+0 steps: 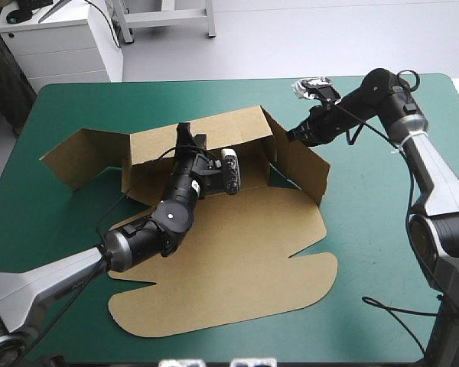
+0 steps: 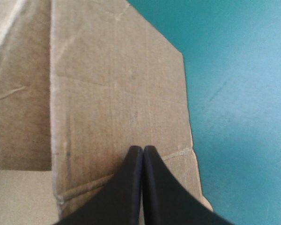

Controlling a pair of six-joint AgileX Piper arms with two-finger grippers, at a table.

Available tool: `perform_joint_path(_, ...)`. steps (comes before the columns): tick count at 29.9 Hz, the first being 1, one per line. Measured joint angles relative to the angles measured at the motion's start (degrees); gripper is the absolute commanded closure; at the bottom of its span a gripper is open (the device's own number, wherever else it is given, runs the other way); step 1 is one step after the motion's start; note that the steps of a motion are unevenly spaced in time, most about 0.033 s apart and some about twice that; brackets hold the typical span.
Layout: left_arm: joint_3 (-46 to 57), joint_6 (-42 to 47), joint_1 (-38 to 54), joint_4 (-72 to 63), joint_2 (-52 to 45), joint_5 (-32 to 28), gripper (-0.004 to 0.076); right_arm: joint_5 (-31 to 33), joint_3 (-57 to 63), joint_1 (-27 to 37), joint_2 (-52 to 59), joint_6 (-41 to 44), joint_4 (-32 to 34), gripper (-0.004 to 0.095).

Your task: Fold the box

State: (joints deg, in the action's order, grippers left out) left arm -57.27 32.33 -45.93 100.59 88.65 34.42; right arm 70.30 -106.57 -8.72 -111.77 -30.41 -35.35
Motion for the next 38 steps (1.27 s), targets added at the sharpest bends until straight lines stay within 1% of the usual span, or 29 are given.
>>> perform_joint_path(8, -0.32, 8.43, 0.00, 0.23, 0.05, 0.92, 0.0731, 0.06, 0.09, -2.05, 2.80, 0.66, -0.81, 0.0916)
perform_joint_path(12, -1.03, 10.49, 0.00, 0.04, 0.05, 1.05, 0.0731, 0.28, 0.09, -2.12, 4.61, 1.98, 0.16, 0.0916)
perform_joint_path(17, -1.84, 10.78, 0.00, -0.67, 0.14, 1.09, 0.0731, 0.54, 0.09, -2.66, 5.03, 2.59, 0.74, 0.0916)
perform_joint_path(22, -1.84, 8.15, 0.00, -0.87, 0.20, 1.09, 0.0731, 0.47, 0.87, -4.13, 5.03, 2.63, 1.25, 0.0915)
perform_joint_path(27, -1.84, 5.40, 0.00, -1.26, 0.20, 1.04, 0.0731, 0.30, 6.26, -4.47, 5.35, 2.28, 2.23, 0.0916)
perform_joint_path(29, -1.84, 4.75, 0.00, -1.26, 0.25, 0.98, 0.0731, -0.92, 9.52, -4.47, 5.99, 1.99, 3.45, 0.0916)
perform_joint_path(32, -1.58, 4.41, 0.00, -1.26, 0.25, 0.98, 0.0731, -4.36, 12.96, -4.47, 7.02, 1.47, 4.60, 0.0916)
perform_joint_path(38, -1.17, -1.38, 0.24, -0.07, 1.94, 1.12, 0.0731, -11.88, 13.98, -4.47, 7.46, 1.09, 5.83, 0.0916)
